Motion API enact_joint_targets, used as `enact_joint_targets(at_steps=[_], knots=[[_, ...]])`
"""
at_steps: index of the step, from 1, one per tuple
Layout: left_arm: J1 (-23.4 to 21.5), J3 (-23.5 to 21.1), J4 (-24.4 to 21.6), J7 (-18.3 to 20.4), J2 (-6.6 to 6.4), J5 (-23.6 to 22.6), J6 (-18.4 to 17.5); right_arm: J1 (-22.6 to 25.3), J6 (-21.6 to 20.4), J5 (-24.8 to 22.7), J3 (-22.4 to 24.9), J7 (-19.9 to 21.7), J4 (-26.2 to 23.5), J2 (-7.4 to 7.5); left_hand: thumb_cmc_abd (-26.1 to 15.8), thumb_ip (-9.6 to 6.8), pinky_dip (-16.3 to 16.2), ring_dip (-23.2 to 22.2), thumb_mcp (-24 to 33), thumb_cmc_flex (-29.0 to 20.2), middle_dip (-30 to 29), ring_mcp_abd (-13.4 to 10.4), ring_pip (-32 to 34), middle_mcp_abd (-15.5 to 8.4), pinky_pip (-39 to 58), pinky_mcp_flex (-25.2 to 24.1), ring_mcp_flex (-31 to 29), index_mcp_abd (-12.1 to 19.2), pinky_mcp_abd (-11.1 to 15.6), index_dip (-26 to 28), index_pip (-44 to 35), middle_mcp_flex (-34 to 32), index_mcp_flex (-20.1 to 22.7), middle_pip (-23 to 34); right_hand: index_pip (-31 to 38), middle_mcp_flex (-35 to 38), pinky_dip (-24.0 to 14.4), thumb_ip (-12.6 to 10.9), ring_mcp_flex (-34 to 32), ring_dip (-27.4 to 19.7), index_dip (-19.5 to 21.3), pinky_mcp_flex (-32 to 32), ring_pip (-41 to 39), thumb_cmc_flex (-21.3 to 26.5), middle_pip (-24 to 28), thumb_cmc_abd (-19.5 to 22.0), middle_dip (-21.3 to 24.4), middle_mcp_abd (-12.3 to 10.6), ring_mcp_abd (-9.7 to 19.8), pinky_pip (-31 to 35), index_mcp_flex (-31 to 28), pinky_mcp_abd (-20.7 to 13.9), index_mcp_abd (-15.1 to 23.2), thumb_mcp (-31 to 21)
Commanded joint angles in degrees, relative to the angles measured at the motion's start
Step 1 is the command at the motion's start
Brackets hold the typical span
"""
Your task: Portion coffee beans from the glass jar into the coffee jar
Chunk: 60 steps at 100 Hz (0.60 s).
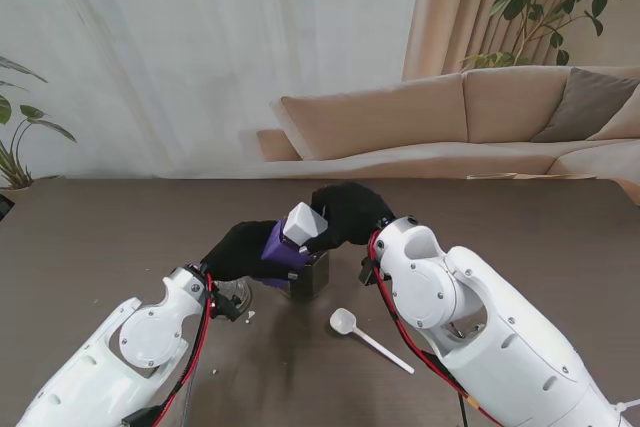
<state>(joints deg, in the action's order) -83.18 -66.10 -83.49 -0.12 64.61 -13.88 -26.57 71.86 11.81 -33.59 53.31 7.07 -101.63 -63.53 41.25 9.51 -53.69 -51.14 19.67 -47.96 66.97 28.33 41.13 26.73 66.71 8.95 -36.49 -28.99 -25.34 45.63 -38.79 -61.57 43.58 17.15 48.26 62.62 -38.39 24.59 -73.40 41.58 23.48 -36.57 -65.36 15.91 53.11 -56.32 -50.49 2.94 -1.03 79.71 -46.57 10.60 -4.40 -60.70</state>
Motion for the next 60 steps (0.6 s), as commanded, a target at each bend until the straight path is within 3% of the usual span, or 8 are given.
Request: enact_joint_targets(at_steps=[1,10,12,14,16,40,58,60], knots=[[0.0,-0.19,-1.13,0.77,0.38,0.07,0.06,0.6,-0.47,-0.53,-0.21,0.8,0.42,-0.16,-13.62,-2.42,0.37,-1.4,24.49,-10.02,0.33,2.11,3.64,-3.07,-0.76,-1.72,0.46,4.59,7.73,3.59,-10.97,-0.58,8.13,0.06,7.19,-2.17,-0.22,-3.68,-1.09,0.46,2.16,-5.3,-0.71,7.22,0.25,4.51,1.18,-2.91,0.48,2.78,-4.18,1.36,12.57,-5.68],[-0.07,-0.22,-1.25,0.81,0.36,0.0,0.17,0.59,-0.97,-1.0,0.01,0.79,0.44,-0.09,-13.62,-2.42,0.39,-1.4,24.51,-10.0,0.34,2.06,3.67,-3.11,-0.76,-1.69,0.41,4.58,7.75,3.57,-10.94,-0.6,8.12,0.08,3.1,-3.44,-0.4,-6.64,-0.32,0.53,5.16,-4.71,-0.69,4.74,0.31,4.41,1.53,-2.68,0.55,2.59,-3.86,1.32,10.74,-6.4],[-0.08,-0.23,-1.28,0.8,0.36,-0.01,0.19,0.59,-1.11,-1.05,0.07,0.81,0.43,-0.07,-13.65,-2.41,0.39,-1.4,24.49,-9.96,0.32,2.07,3.67,-3.09,-0.76,-1.69,0.4,4.59,7.75,3.57,-10.94,-0.56,8.11,0.06,2.24,-3.9,-0.46,-8.48,0.01,0.59,5.89,-4.45,-0.76,3.77,0.27,4.28,1.56,-2.59,0.31,2.53,-3.78,1.32,10.45,-6.86],[-0.09,-0.23,-1.3,0.8,0.36,-0.01,0.22,0.61,-1.22,-1.11,0.13,0.86,0.41,-0.04,-13.61,-2.41,0.39,-1.4,24.5,-9.99,0.33,2.07,3.67,-3.12,-0.76,-1.69,0.4,4.58,7.75,3.58,-10.96,-0.58,8.12,0.08,0.43,-4.44,-0.59,-11.86,0.37,0.6,8.55,-4.19,-0.77,2.79,0.2,4.42,1.61,-2.51,0.24,2.42,-3.64,1.33,9.77,-7.14],[-0.09,-0.23,-1.31,0.79,0.37,-0.01,0.24,0.61,-1.31,-1.22,0.19,0.94,0.37,-0.01,-13.62,-2.41,0.39,-1.4,24.51,-9.98,0.33,2.09,3.66,-3.12,-0.76,-1.69,0.41,4.62,7.75,3.57,-10.95,-0.55,8.1,0.07,-0.81,-4.98,-0.68,-13.07,0.72,0.61,10.05,-3.87,-0.78,2.09,0.16,4.25,1.61,-2.45,0.33,2.34,-2.88,1.31,8.97,-7.05],[-0.08,-0.2,-1.4,0.89,0.35,0.03,0.39,0.73,-2.49,-2.53,0.76,0.81,0.32,0.13,-13.64,-2.4,0.41,-1.38,24.5,-9.98,0.3,2.09,3.63,-3.07,-0.78,-1.74,0.44,4.59,7.74,3.57,-10.97,-0.56,8.08,0.05,-5.24,-10.21,-1.15,-12.92,4.05,0.89,8.99,-1.27,-1.35,-2.42,0.12,3.19,1.55,-1.77,0.17,1.95,5.27,1.34,5.96,-5.4],[-0.21,-0.18,-1.56,0.84,0.36,-0.02,0.69,0.95,-2.76,-2.47,1.43,1.69,-0.14,0.37,-13.6,-2.4,0.42,-1.37,24.55,-9.93,0.3,2.2,3.61,-3.07,-0.76,-1.69,0.47,4.52,7.66,3.56,-10.99,-0.61,8.16,0.09,-10.91,-15.05,-1.49,-13.0,8.18,0.1,3.41,2.01,0.85,-4.89,-1.18,5.03,2.85,-1.28,-1.54,-0.41,13.71,2.22,1.07,-3.53],[-0.23,-0.18,-1.58,0.85,0.36,-0.03,0.72,0.97,-2.83,-2.35,1.54,1.86,-0.2,0.4,-13.59,-2.41,0.42,-1.38,24.57,-9.94,0.31,2.15,3.63,-3.12,-0.77,-1.71,0.43,4.55,7.66,3.55,-10.97,-0.59,8.12,0.09,-10.42,-15.57,-2.22,-13.09,8.49,0.37,0.5,2.25,1.09,-4.99,-1.03,5.14,3.75,-1.17,-1.63,-0.88,14.63,2.25,1.01,-3.28]])
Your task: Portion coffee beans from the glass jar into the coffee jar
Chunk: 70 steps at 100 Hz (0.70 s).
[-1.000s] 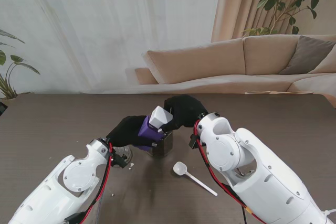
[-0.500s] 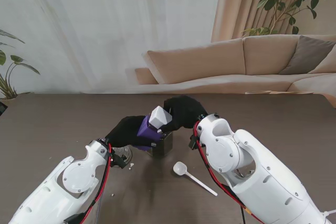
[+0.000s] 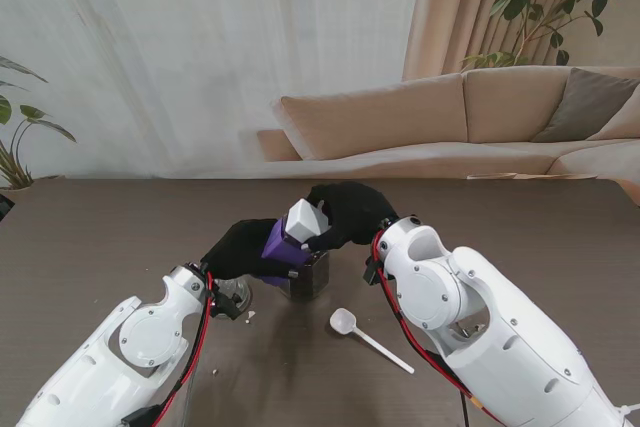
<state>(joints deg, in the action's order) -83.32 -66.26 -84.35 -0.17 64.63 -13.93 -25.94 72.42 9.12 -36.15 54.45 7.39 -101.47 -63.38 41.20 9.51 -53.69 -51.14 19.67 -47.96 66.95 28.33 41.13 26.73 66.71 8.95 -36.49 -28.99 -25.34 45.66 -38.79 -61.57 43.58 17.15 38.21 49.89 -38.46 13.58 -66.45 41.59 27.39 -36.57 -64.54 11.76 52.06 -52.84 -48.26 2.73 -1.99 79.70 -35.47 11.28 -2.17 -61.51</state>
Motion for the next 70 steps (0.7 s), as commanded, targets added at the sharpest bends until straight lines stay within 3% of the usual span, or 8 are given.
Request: enact_joint_targets(at_steps=[1,22,39,55,70], knots=[[-0.1,-0.02,-0.73,0.91,0.34,0.02,0.1,0.42,-0.17,0.26,0.46,1.6,-0.39,0.25,-13.55,-2.4,0.43,-1.38,24.57,-9.94,0.32,2.14,3.63,-3.12,-0.78,-1.72,0.42,4.56,7.67,3.51,-10.96,-0.58,8.1,0.08,-0.46,-3.14,-2.27,-2.08,1.72,0.41,-3.97,2.42,0.32,-0.96,-0.05,1.75,1.7,-0.98,-0.74,-1.0,4.1,1.58,-1.27,-2.39],[-0.17,-0.08,-0.86,0.94,0.32,-0.07,0.26,0.26,-1.75,1.28,1.86,4.77,-1.21,0.94,-13.6,-2.39,0.43,-1.37,24.52,-9.96,0.29,2.12,3.6,-3.09,-0.78,-1.74,0.5,4.56,7.68,3.54,-10.99,-0.59,8.13,0.08,-1.24,-7.09,-2.69,-1.82,5.47,0.66,-6.14,5.42,0.7,-2.82,-1.09,3.71,2.31,-0.69,-1.56,-2.0,7.43,1.57,-0.43,-0.98],[-0.12,-0.02,-0.86,1.05,0.3,-0.05,0.34,-0.5,-2.17,1.81,2.48,6.55,-1.58,1.25,-13.59,-2.41,0.43,-1.38,24.5,-10.0,0.25,2.19,3.6,-3.01,-0.79,-1.76,0.46,4.56,7.66,3.54,-10.94,-0.58,8.11,0.06,-0.92,-8.63,-3.33,-2.12,7.24,0.82,-7.22,6.57,0.92,-2.61,-1.33,6.95,2.45,-0.06,-2.03,-2.56,6.09,1.71,1.04,1.3],[0.02,0.09,-0.76,1.15,0.29,0.02,0.32,-1.36,-2.01,2.33,2.29,7.57,-1.68,1.37,-13.62,-2.42,0.43,-1.4,24.48,-10.03,0.29,2.2,3.63,-3.12,-0.77,-1.74,0.42,4.54,7.65,3.53,-10.93,-0.64,8.15,0.12,0.96,-7.22,-3.95,-2.99,6.66,0.86,-6.95,6.1,0.78,-0.23,-1.17,11.02,2.48,0.62,-1.91,-2.51,0.82,1.69,2.73,3.33],[0.1,0.14,-0.73,1.23,0.27,0.01,0.27,-1.75,-1.52,2.13,1.68,7.27,-1.62,1.25,-13.63,-2.42,0.42,-1.41,24.47,-9.98,0.28,2.1,3.66,-3.1,-0.74,-1.69,0.36,4.58,7.72,3.52,-10.91,-0.62,8.08,0.11,4.91,-3.8,-3.99,-3.81,4.56,0.66,-4.57,4.46,0.57,2.52,-0.64,14.13,2.33,0.81,-1.59,-2.02,-7.75,1.89,4.9,3.14]])
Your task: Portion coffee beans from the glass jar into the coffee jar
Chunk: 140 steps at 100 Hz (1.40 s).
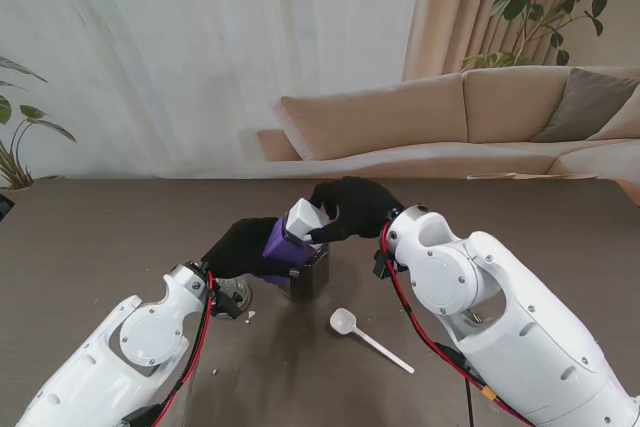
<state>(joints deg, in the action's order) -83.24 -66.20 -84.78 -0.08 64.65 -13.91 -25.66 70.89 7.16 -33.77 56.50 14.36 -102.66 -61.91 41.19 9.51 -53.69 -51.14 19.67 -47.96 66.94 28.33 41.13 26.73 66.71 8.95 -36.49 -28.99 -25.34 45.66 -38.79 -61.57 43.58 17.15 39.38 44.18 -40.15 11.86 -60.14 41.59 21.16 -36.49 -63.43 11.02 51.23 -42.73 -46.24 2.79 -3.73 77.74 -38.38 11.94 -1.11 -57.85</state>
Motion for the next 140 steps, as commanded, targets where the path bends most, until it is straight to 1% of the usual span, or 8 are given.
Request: enact_joint_targets(at_steps=[1,36,59,85,103,116,122,140], knots=[[0.02,0.07,-0.29,1.15,0.25,-0.01,-0.01,-0.23,0.5,-0.26,-0.41,0.26,-0.44,-0.23,-13.61,-2.42,0.42,-1.41,24.47,-9.99,0.29,2.1,3.66,-3.1,-0.74,-1.69,0.37,4.59,7.71,3.53,-10.94,-0.62,8.11,0.11,4.01,2.24,-2.3,-2.12,-1.98,0.66,1.82,4.19,-0.59,3.36,0.25,4.17,0.3,0.73,0.15,0.0,-5.43,1.24,3.9,-0.62],[0.25,0.07,-0.1,0.95,0.31,0.06,-0.4,0.16,2.15,-3.4,-1.85,-2.75,-0.53,-0.74,-13.58,-2.42,0.43,-1.4,24.46,-9.97,0.32,2.08,3.67,-3.1,-0.75,-1.68,0.39,4.64,7.72,3.57,-11.02,-0.62,8.13,0.14,9.75,7.9,-0.81,-1.01,-6.48,0.25,11.08,0.61,-1.07,2.69,0.82,-2.58,-0.53,-0.29,1.46,1.57,-14.37,1.36,4.97,-4.53],[0.62,0.28,0.22,0.84,0.38,0.29,-0.79,0.79,3.92,-5.04,-2.83,-3.1,-0.82,-0.73,-13.6,-2.41,0.42,-1.39,24.5,-9.96,0.29,2.05,3.67,-3.16,-0.76,-1.69,0.38,4.6,7.61,3.55,-11.02,-0.61,8.14,0.12,12.73,7.0,-0.28,-0.97,-5.57,-0.39,15.01,1.52,0.85,-2.26,-0.42,-0.94,-0.31,0.76,0.16,0.64,-14.7,2.91,2.87,-1.09],[0.47,0.26,0.09,0.74,0.41,0.26,-0.4,1.47,4.09,-6.47,-2.48,-1.99,-1.47,-0.35,-13.57,-2.42,0.43,-1.37,24.53,-10.0,0.29,2.22,3.61,-3.17,-0.77,-1.7,0.43,4.47,7.63,3.52,-10.97,-0.66,8.12,0.15,-1.92,-4.94,-1.26,-0.87,6.1,-4.1,8.93,9.45,17.3,-6.77,-8.02,-0.02,5.38,2.89,-6.68,-6.18,2.21,5.62,-4.86,1.08],[0.28,0.21,-0.09,0.63,0.42,0.2,-0.21,2.97,3.74,-5.94,-0.61,-2.1,-2.5,-0.3,-13.58,-2.42,0.43,-1.38,24.5,-10.0,0.23,2.17,3.61,-3.03,-0.77,-1.7,0.42,4.55,7.69,3.52,-10.96,-0.62,8.14,0.09,-6.77,-17.42,-2.3,-2.09,18.84,-9.41,2.73,15.58,28.74,-6.17,-10.55,5.58,10.35,3.63,-10.34,-11.23,14.98,4.96,-9.37,5.82],[0.12,0.18,-0.21,0.61,0.42,0.19,-0.04,4.59,2.68,-4.42,1.62,-3.21,-3.19,-0.46,-13.59,-2.42,0.42,-1.39,24.49,-10.02,0.22,2.15,3.61,-3.03,-0.77,-1.72,0.44,4.53,7.62,3.52,-10.95,-0.64,8.15,0.1,-6.99,-21.67,-1.51,-3.15,22.23,-12.08,0.35,17.99,32.83,-4.96,-11.88,10.48,13.19,3.85,-10.23,-13.98,19.0,4.58,-8.29,11.32],[0.02,0.17,-0.31,0.59,0.43,0.21,0.1,5.11,2.29,-3.56,2.71,-2.93,-3.57,-0.4,-13.55,-2.42,0.42,-1.39,24.49,-10.01,0.22,2.18,3.62,-2.99,-0.77,-1.73,0.41,4.51,7.6,3.52,-10.93,-0.6,8.15,0.09,-6.76,-22.41,-1.85,-5.57,23.08,-12.29,-0.75,18.73,33.2,-5.43,-12.2,16.59,14.15,3.97,-9.95,-14.69,19.3,4.34,-7.96,20.56],[-0.02,0.1,-0.43,0.67,0.4,0.16,0.09,5.48,0.9,-2.91,4.87,-1.53,-3.78,-0.05,-13.6,-2.41,0.42,-1.4,24.44,-9.95,0.22,2.1,3.64,-3.11,-0.78,-1.74,0.39,4.62,7.61,3.57,-10.95,-0.6,8.11,0.1,-6.92,-22.59,-2.14,-6.54,23.25,-12.23,-1.18,18.97,33.13,-10.31,-12.42,14.55,14.32,4.16,-9.66,-14.93,18.97,4.19,-4.96,15.83]])
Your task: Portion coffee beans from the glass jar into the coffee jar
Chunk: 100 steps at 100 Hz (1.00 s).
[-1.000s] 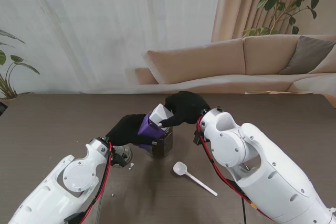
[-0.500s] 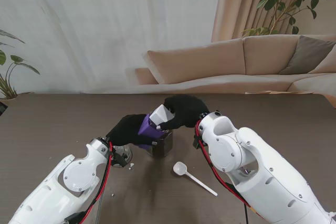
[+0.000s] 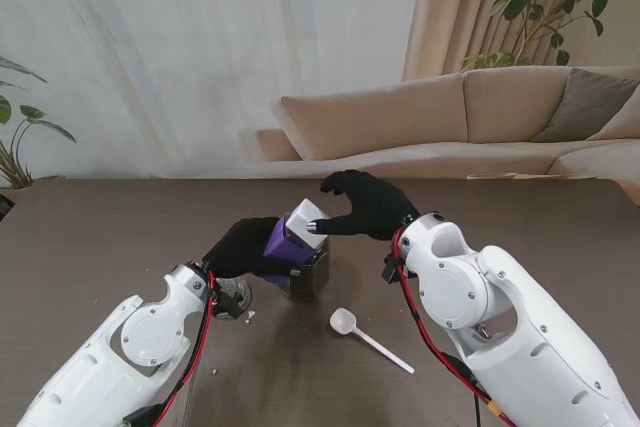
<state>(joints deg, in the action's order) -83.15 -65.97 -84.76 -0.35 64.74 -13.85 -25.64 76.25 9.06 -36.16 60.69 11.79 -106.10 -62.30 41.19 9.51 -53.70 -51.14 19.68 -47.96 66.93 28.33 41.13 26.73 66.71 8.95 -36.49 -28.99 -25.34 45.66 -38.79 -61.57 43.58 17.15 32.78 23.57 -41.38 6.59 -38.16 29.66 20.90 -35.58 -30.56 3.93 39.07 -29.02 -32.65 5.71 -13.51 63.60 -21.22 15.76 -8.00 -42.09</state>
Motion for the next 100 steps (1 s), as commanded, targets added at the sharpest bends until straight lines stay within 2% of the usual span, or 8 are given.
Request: enact_joint_targets(at_steps=[1,15,25,42,44,49,54,100], knots=[[-0.11,-0.14,-0.46,0.95,0.3,0.09,0.05,0.12,-1.14,-0.6,0.78,1.01,-0.3,0.34,-13.61,-2.41,0.43,-1.4,24.44,-9.94,0.23,2.11,3.64,-3.11,-0.78,-1.74,0.38,4.63,7.61,3.57,-10.95,-0.61,8.11,0.11,-0.37,-1.96,-0.93,-1.22,1.2,-0.26,-0.93,18.01,0.17,-3.24,-0.24,0.97,0.72,1.27,0.19,-0.77,1.85,0.29,2.6,0.09],[-0.31,-0.47,-0.75,1.17,0.19,-0.07,0.05,-0.39,-4.92,-2.16,2.48,-1.29,1.4,0.12,-13.58,-2.42,0.4,-1.41,24.46,-9.95,0.27,2.09,3.66,-3.13,-0.71,-1.65,0.37,4.64,7.66,3.57,-10.92,-0.6,8.05,0.13,0.3,-0.6,-1.74,-0.23,-0.2,2.46,0.43,15.83,-5.54,0.44,3.04,1.05,-1.58,1.04,1.57,1.8,-1.29,-1.12,11.69,2.16],[-0.39,-0.66,-0.88,1.39,0.11,-0.15,0.0,-0.75,-8.32,-1.12,4.35,-0.27,2.13,0.44,-13.59,-2.42,0.4,-1.41,24.47,-9.97,0.28,2.12,3.66,-3.14,-0.72,-1.69,0.4,4.62,7.66,3.58,-10.95,-0.62,8.1,0.15,-0.59,0.66,-2.07,-0.87,-2.83,5.61,1.94,13.7,-12.67,9.67,7.05,-0.06,-5.15,-0.32,3.03,4.9,-0.73,-2.14,17.62,5.92],[-0.42,-0.78,-0.93,1.59,0.04,-0.25,-0.11,-1.87,-13.31,2.96,6.95,5.92,3.27,1.61,-13.56,-2.43,0.4,-1.41,24.5,-9.94,0.29,2.11,3.7,-3.16,-0.72,-1.69,0.3,4.68,7.66,3.58,-11.03,-0.65,8.13,0.17,-2.24,-0.07,-2.4,-3.32,-4.17,8.69,3.01,13.12,-18.96,25.96,10.76,-6.86,-9.24,-2.45,4.86,6.82,1.12,-3.22,23.67,9.71],[-0.4,-0.77,-0.93,1.66,0.03,-0.22,-0.09,-1.98,-13.62,3.21,7.02,6.18,3.43,1.66,-13.59,-2.43,0.4,-1.41,24.51,-9.95,0.29,2.08,3.69,-3.17,-0.72,-1.69,0.33,4.64,7.66,3.57,-11.02,-0.65,8.11,0.18,-2.38,-0.1,-2.53,-3.69,-4.14,9.0,3.06,13.29,-19.51,26.25,11.01,-8.38,-9.69,-2.57,4.86,6.88,1.16,-3.19,24.08,6.25],[-0.32,-0.7,-0.89,1.84,-0.01,-0.16,-0.05,-2.47,-14.92,3.13,6.99,6.69,4.04,1.82,-13.58,-2.43,0.4,-1.41,24.51,-9.94,0.3,2.05,3.71,-3.17,-0.72,-1.69,0.32,4.62,7.66,3.57,-11.02,-0.66,8.11,0.19,-2.3,0.26,-2.63,0.53,-5.24,9.32,2.92,12.36,-20.51,21.71,11.53,-15.06,-10.36,-3.17,5.65,7.31,1.22,-3.58,24.93,-18.29],[-0.21,-0.59,-0.84,2.03,-0.04,-0.1,-0.02,-2.96,-15.99,2.84,6.68,6.74,4.67,1.89,-13.58,-2.43,0.4,-1.41,24.52,-9.93,0.3,2.08,3.7,-3.17,-0.72,-1.69,0.34,4.62,7.66,3.57,-11.03,-0.67,8.1,0.2,-1.83,0.47,-2.41,2.57,-5.84,9.44,2.81,11.76,-21.05,21.55,11.88,-18.82,-10.6,-3.52,6.13,7.49,0.96,-3.8,25.82,-26.56],[0.7,0.06,-0.35,2.98,-0.17,0.43,-0.26,-6.54,-19.79,2.98,1.16,4.09,9.14,1.32,-13.58,-2.44,0.38,-1.41,24.53,-9.96,0.26,2.13,3.69,-3.03,-0.67,-1.61,0.31,4.58,7.6,3.52,-11.04,-0.63,8.02,0.17,1.28,5.94,-1.38,3.39,-11.8,9.77,1.24,7.58,-23.5,25.58,13.31,-27.97,-10.48,-6.2,8.78,9.07,2.36,-4.76,27.21,-29.94]])
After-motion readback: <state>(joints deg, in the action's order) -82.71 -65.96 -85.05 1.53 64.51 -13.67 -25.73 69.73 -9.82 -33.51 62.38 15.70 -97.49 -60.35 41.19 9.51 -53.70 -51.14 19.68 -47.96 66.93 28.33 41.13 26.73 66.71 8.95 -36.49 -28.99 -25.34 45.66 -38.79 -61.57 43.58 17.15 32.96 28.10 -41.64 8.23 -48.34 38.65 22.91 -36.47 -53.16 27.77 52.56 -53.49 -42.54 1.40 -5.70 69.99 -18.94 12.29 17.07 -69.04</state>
